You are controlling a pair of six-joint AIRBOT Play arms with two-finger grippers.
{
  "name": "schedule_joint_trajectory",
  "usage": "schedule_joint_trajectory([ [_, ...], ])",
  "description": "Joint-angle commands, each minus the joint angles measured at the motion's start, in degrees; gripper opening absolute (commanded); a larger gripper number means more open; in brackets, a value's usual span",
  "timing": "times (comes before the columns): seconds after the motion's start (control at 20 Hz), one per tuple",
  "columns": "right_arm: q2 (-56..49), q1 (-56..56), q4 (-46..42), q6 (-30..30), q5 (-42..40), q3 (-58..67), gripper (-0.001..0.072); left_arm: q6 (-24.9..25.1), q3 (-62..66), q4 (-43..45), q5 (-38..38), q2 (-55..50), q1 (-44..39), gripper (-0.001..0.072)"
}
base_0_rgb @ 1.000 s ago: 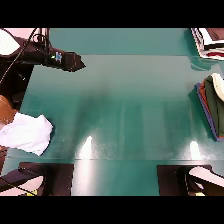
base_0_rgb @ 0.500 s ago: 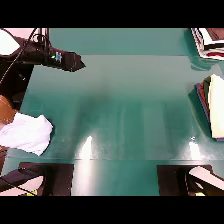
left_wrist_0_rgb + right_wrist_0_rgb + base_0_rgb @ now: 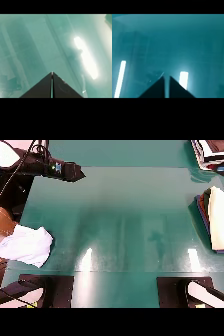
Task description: Fold the shirts.
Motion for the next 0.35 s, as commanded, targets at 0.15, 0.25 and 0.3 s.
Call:
schedule_joint_trajectory([
  [0.15,0.0,13.6,1.1,-0.1,-1.7,0.2,0.0015,0.0,0.0,0.0,0.2,0.0,0.0,0.0028],
  [0.25,0.0,13.6,1.2,-0.1,-1.1,0.2,0.0015,0.0,0.0,0.0,0.2,0.0,0.0,0.0028],
  [0.3,0.0,13.6,1.2,-0.1,-0.7,0.2,0.0015,0.0,0.0,0.0,0.2,0.0,0.0,0.0028],
])
